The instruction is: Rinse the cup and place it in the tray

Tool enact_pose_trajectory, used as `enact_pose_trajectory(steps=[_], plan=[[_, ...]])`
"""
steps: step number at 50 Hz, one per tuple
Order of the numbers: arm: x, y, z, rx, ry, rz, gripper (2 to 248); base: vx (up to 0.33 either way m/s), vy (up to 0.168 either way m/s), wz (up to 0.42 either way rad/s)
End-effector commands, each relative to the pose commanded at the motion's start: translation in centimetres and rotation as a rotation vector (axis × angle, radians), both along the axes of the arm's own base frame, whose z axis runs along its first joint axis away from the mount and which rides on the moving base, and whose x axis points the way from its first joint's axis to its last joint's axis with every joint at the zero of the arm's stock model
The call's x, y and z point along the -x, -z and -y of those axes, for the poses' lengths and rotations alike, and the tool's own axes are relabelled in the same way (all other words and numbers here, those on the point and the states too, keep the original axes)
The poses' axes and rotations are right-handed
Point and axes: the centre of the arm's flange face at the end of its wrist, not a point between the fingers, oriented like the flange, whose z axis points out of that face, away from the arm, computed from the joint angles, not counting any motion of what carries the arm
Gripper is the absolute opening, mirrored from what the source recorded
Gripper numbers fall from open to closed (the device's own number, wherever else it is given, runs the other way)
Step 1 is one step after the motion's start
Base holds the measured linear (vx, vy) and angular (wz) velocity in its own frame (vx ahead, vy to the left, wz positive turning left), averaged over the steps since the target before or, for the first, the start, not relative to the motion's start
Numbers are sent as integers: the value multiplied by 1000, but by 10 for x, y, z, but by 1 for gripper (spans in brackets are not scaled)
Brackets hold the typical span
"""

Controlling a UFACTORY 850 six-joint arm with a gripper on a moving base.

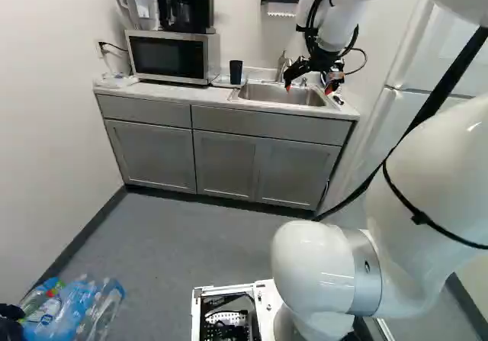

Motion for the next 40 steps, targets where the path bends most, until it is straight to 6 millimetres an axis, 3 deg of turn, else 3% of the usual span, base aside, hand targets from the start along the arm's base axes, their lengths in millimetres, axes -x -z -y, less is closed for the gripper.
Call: enact_pose_trajectory(steps=[40], plan=[[-1, 18, -6, 7, -14, 31, 247, 0, 0, 0]])
